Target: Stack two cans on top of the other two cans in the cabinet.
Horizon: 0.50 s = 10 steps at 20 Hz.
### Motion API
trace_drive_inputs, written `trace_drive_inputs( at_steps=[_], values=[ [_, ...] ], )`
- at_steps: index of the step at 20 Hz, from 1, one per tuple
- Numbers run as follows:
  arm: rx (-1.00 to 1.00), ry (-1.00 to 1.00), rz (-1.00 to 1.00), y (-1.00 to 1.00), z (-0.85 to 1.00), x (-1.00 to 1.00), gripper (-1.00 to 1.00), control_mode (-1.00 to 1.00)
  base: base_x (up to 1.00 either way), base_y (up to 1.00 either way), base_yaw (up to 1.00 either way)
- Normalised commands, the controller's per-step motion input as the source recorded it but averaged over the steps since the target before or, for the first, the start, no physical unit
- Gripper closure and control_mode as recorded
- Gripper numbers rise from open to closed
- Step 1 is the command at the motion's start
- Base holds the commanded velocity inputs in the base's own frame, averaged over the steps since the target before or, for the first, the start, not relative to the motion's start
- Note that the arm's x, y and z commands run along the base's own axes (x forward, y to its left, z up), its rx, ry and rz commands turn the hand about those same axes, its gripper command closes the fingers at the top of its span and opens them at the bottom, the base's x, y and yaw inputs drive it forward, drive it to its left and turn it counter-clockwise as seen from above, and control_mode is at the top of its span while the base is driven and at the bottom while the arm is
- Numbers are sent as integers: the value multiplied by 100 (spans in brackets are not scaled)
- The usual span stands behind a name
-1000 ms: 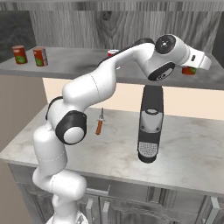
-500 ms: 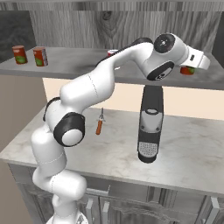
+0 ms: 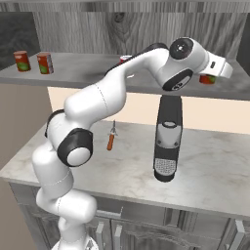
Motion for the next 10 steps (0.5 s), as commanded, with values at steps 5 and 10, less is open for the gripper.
trace_drive_inputs(
  at_steps=[5,10],
  values=[
    [0,0,0,0,0,-13,100,-100,0,0,0],
    [0,0,1,3,0,-12,100,-100,0,0,0]
  ],
)
